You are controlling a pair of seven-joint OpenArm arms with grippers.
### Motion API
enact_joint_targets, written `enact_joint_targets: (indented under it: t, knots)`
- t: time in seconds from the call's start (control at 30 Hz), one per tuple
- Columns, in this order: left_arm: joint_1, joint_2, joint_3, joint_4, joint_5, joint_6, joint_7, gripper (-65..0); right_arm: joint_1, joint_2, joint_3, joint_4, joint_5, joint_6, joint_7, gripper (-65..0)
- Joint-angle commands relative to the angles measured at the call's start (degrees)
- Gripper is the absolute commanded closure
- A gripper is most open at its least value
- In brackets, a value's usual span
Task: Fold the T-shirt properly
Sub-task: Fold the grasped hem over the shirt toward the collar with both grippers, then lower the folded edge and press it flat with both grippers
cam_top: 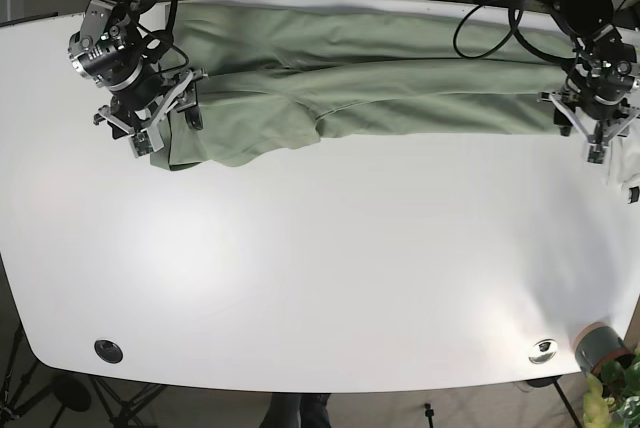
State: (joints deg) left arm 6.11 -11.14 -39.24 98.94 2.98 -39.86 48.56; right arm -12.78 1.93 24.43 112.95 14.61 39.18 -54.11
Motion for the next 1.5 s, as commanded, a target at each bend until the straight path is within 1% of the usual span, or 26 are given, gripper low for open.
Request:
enact_joint_targets:
  t: [0.0, 0.07, 0.1, 0.27, 0.33, 0.43, 0.5, 0.6, 0.7, 0.8, 0.97, 1.13, 1.2, 1.37, 1.4, 1.47]
  knots:
    - [0.0, -0.3, 2.3, 0.3, -0.2, -0.1, -0.2, -33.1, 0.3, 0.4, -1.3, 0.0, 3.4, 0.34, 1.1, -39.3]
    - [1.7, -0.2, 3.8, -0.7, -0.2, -0.1, -0.2, -33.1, 0.3, 0.5, -3.1, -1.5, 4.7, 0.16, 1.1, -38.8]
    - [2.5, -0.2, 4.3, -1.2, -0.2, -0.1, -0.5, -33.1, 0.2, 0.5, -3.8, -2.1, 5.1, 0.07, 1.1, -37.4]
    - [5.3, -0.2, 4.6, -3.2, -0.4, -0.1, -0.6, -33.1, 0.0, 0.5, -6.1, -7.5, 5.2, 0.16, 1.3, -23.3]
    - [5.8, -0.4, 4.5, -3.9, -0.4, -0.1, -0.7, -33.1, 0.1, 0.5, -6.1, -10.1, 5.1, 0.25, 1.6, -20.6]
    - [5.9, -0.7, 4.4, -6.3, -0.4, -0.1, -0.7, -33.1, 0.5, 0.7, -6.1, -14.8, 5.1, 0.25, 3.6, -20.9]
    - [5.7, -0.8, 4.4, -8.2, -0.4, -0.1, -1.0, -33.1, 0.5, 0.8, -6.1, -17.3, 5.1, 0.16, 6.3, -20.8]
    - [5.5, -0.8, 4.4, -10.5, -0.4, -0.1, -3.2, -33.1, 0.7, 1.4, -6.1, -21.1, 5.0, -0.10, 9.8, -20.8]
    - [4.7, -0.3, 4.7, -13.0, -0.3, -0.1, -5.3, -33.1, 2.5, 2.9, -6.1, -24.8, 5.1, -0.10, 12.2, -20.8]
    - [1.5, -0.2, 4.7, -15.6, -0.2, -0.1, -5.3, -33.1, 5.3, 4.1, -5.9, -29.4, 5.0, -0.19, 13.7, -20.8]
    - [-3.8, 0.5, 4.7, -21.8, -0.3, 0.3, -5.4, -33.1, 10.7, 6.2, -2.1, -37.1, 5.0, -0.19, 16.4, -20.8]
    - [-8.5, 0.5, 4.7, -27.0, -0.4, 1.2, -5.4, -33.1, 17.0, 9.9, -0.4, -45.2, 5.0, -0.19, 19.3, -20.8]
    - [-9.2, 0.6, 4.7, -27.1, -0.6, 1.2, -5.4, -33.2, 18.6, 10.7, -0.3, -46.4, 5.1, -0.19, 19.4, -20.8]
    - [-9.7, 2.5, 4.7, -27.1, -0.3, 1.2, -5.3, -33.3, 19.2, 10.8, -0.4, -43.5, 5.2, -0.19, 19.3, -21.2]
    - [-9.7, 2.6, 4.7, -27.1, -0.3, 1.2, -5.3, -33.2, 19.2, 10.8, -0.4, -42.5, 5.2, -0.19, 19.2, -22.8]
    - [-9.7, 2.7, 4.7, -27.1, -0.3, 1.2, -5.3, -33.2, 19.2, 10.8, -0.4, -40.4, 5.2, -0.19, 18.2, -29.3]
